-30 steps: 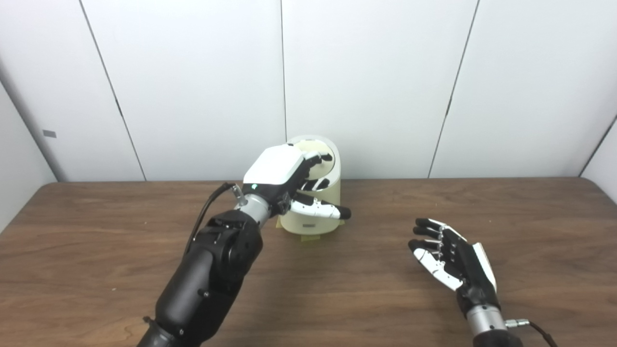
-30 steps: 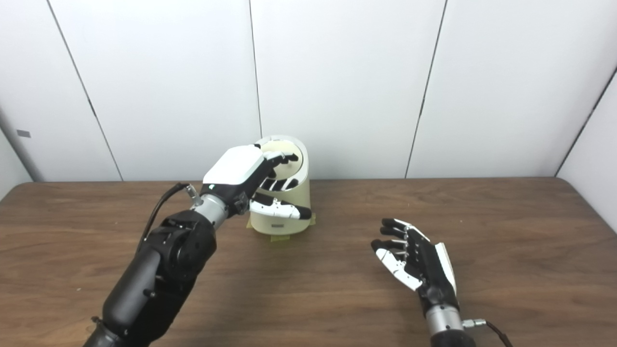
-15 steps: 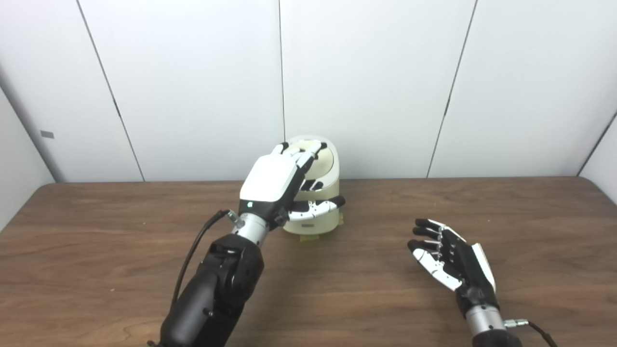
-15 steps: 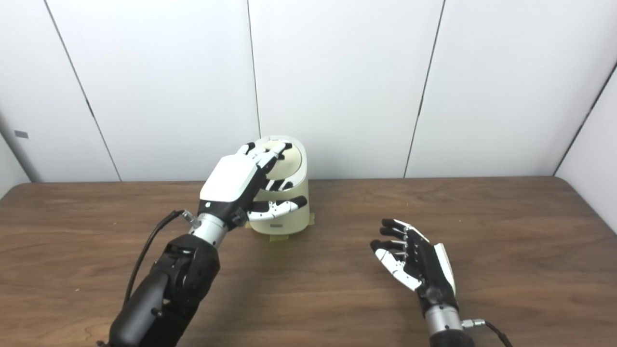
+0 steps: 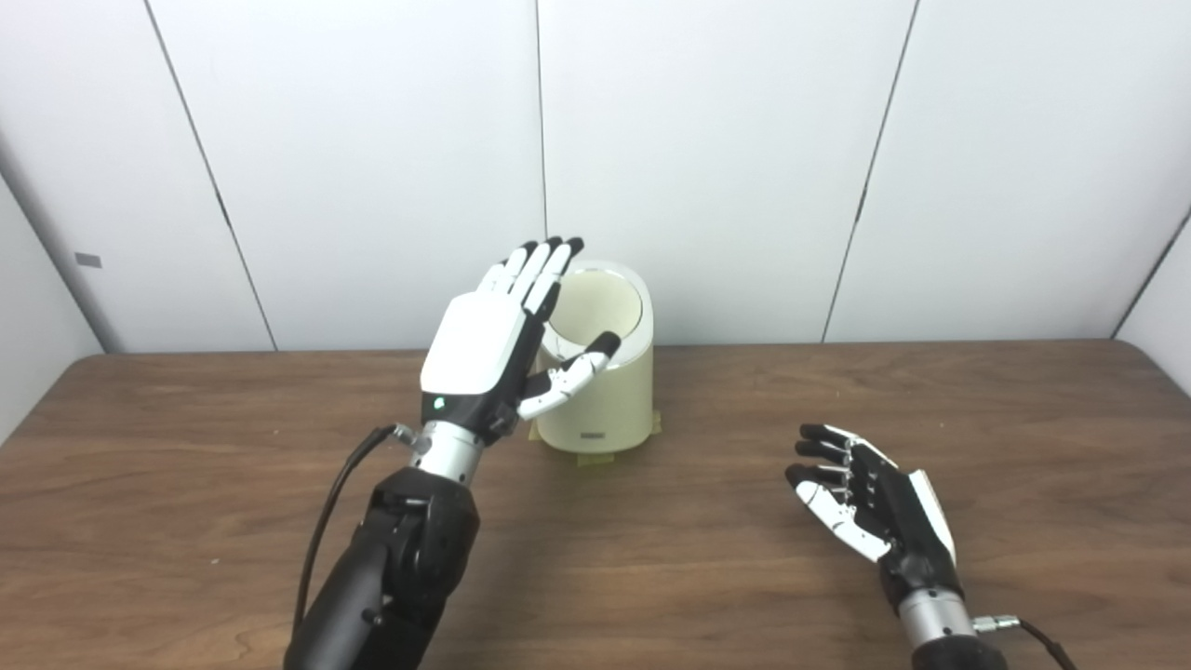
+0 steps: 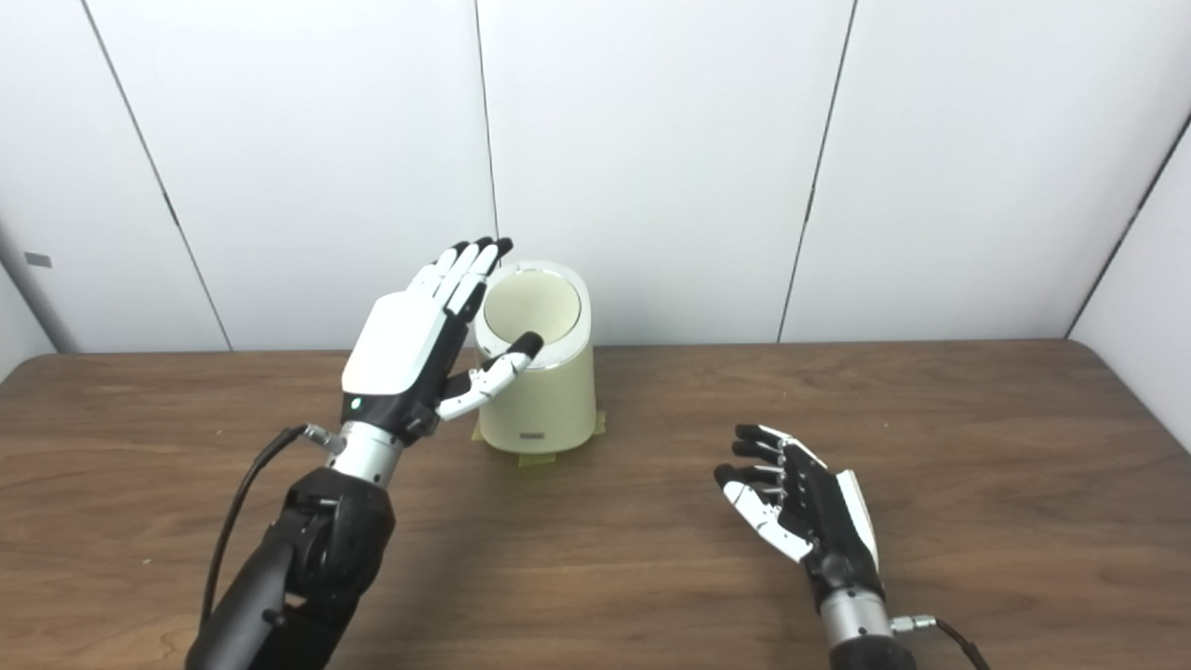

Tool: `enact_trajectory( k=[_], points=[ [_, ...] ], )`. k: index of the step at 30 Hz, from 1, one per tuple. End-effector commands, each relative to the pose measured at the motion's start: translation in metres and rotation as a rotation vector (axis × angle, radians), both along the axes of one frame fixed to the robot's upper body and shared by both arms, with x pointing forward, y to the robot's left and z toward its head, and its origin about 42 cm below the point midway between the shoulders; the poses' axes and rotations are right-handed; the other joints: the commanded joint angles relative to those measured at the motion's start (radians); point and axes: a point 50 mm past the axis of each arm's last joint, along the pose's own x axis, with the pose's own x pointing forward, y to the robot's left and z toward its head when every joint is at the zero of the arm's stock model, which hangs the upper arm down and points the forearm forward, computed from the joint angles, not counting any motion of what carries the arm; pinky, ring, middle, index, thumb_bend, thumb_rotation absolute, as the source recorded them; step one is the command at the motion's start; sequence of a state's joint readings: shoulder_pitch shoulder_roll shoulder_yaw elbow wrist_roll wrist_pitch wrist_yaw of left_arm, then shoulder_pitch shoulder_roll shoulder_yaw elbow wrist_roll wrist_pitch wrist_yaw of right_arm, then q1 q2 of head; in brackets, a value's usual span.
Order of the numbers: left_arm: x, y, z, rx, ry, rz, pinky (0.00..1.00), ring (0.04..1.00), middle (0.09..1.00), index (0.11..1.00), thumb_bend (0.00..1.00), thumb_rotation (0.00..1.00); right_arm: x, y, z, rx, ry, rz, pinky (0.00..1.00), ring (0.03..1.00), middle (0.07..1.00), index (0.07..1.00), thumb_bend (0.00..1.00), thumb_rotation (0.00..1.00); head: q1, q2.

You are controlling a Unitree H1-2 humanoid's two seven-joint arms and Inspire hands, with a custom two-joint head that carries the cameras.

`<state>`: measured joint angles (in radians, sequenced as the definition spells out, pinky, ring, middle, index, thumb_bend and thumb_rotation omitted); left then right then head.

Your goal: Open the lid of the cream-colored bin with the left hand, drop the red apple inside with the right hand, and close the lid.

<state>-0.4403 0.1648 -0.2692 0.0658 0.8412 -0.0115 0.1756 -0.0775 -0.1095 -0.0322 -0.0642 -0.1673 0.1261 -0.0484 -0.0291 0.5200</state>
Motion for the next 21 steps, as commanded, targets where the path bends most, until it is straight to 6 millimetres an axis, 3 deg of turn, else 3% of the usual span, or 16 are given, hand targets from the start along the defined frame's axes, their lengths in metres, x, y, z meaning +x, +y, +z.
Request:
enact_trajectory(
  k=[1, 7, 11, 13, 15, 18, 21],
  points=[
    [-0.002, 0.006, 0.020, -0.059, -0.104, -0.010, 0.84, 1.000, 1.000, 0.995, 0.38, 1.00, 0.010, 0.002, 0.020, -0.016, -0.081, 0.020, 0.53, 0.661, 0.737, 0.748, 0.27, 0.40, -0.002, 0.002],
    [-0.025, 0.043, 0.000, -0.148, -0.092, 0.024, 0.86, 0.955, 0.968, 0.950, 0.27, 1.00, 0.010, 0.000, 0.020, -0.032, -0.104, -0.004, 0.56, 0.661, 0.712, 0.722, 0.26, 0.38, -0.002, 0.004],
    [-0.037, 0.083, -0.022, -0.230, -0.055, 0.048, 0.79, 0.905, 0.924, 0.895, 0.23, 0.97, 0.010, -0.002, 0.020, -0.069, -0.153, -0.040, 0.57, 0.651, 0.678, 0.682, 0.24, 0.30, -0.003, 0.006],
    [-0.044, 0.097, -0.031, -0.250, -0.028, 0.064, 0.76, 0.887, 0.908, 0.877, 0.20, 0.90, 0.011, -0.003, 0.020, -0.110, -0.173, -0.054, 0.58, 0.647, 0.662, 0.662, 0.24, 0.24, -0.004, 0.008],
    [-0.052, 0.109, -0.039, -0.253, -0.006, 0.076, 0.74, 0.874, 0.897, 0.872, 0.17, 0.73, 0.011, -0.004, 0.019, -0.124, -0.184, -0.066, 0.58, 0.645, 0.650, 0.646, 0.26, 0.16, -0.003, 0.008],
    [-0.064, 0.119, -0.050, -0.249, 0.013, 0.089, 0.73, 0.857, 0.878, 0.857, 0.18, 0.57, 0.011, -0.006, 0.019, -0.122, -0.180, -0.076, 0.56, 0.638, 0.645, 0.641, 0.27, 0.10, -0.002, 0.007],
    [-0.072, 0.126, -0.057, -0.237, 0.023, 0.102, 0.71, 0.850, 0.870, 0.854, 0.18, 0.56, 0.011, -0.006, 0.019, -0.125, -0.174, -0.085, 0.57, 0.648, 0.653, 0.650, 0.27, 0.11, -0.002, 0.007]
  ],
)
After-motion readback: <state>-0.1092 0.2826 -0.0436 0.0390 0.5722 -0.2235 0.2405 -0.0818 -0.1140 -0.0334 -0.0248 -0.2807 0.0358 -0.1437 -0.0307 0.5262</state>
